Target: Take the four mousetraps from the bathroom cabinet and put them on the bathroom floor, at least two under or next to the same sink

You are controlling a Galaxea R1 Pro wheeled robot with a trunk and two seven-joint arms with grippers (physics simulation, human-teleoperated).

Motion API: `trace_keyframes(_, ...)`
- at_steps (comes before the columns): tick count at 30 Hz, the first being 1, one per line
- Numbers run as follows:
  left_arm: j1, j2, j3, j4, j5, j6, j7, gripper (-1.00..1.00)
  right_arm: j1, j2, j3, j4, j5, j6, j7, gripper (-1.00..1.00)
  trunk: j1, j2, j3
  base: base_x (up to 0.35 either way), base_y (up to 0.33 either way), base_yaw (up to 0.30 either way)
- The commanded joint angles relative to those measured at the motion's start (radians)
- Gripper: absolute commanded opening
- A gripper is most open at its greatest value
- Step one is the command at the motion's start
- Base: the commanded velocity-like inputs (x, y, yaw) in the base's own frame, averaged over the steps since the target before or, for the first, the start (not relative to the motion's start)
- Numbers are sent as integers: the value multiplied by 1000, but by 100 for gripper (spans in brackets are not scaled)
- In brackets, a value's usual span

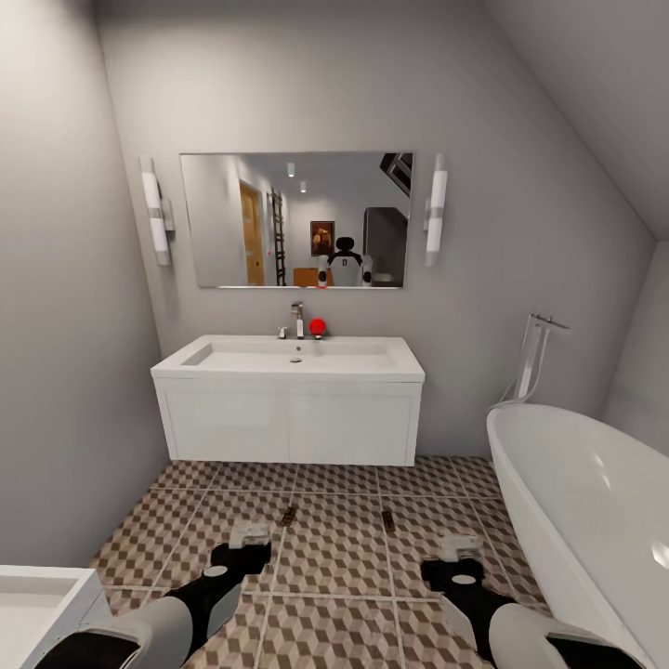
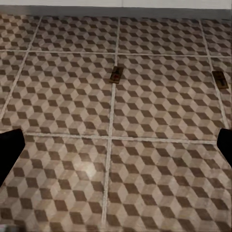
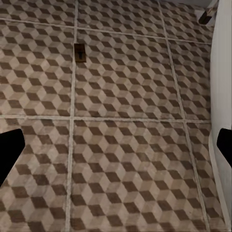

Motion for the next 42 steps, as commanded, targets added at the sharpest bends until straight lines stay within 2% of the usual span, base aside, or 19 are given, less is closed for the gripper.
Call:
trace_keyframes(1, 10, 1, -9, 2, 10, -2, 3, 100, 10, 0, -8, 4, 10, -2, -4, 100, 0, -1, -1, 0, 0, 0)
trace_keyframes(3, 22, 3, -9, 2, 10, 0, 3, 100, 24, 0, -8, 4, 10, 1, -4, 100, 0, -1, -1, 0, 0, 0)
trace_keyframes(15, 196, 11, -9, 3, 10, 35, 1, 100, 242, 5, -7, 7, 10, 30, -1, 100, 0, -1, -1, 0, 0, 0)
trace_keyframes(16, 196, 11, -9, 3, 10, 35, 1, 100, 242, 5, -7, 7, 10, 30, -1, 100, 0, -1, -1, 0, 0, 0)
trace_keyframes(25, 317, 11, -9, 3, 10, 40, 2, 100, 388, 6, -7, 7, 8, 26, -1, 100, 0, -1, -1, 0, 0, 0)
trace_keyframes(32, 384, 17, -9, 3, 11, 40, 4, 100, 442, 5, -8, 7, 6, 32, -1, 100, 0, -1, -1, 0, 0, 0)
trace_keyframes(33, 410, 25, -9, 3, 12, 38, 3, 100, 456, 3, -8, 8, 6, 34, -1, 100, 0, -1, -1, 0, 0, 0)
trace_keyframes(42, 428, 40, -10, 2, 12, 37, 3, 100, 464, 0, -8, 8, 5, 35, -1, 100, 0, -1, -1, 0, 0, 0)
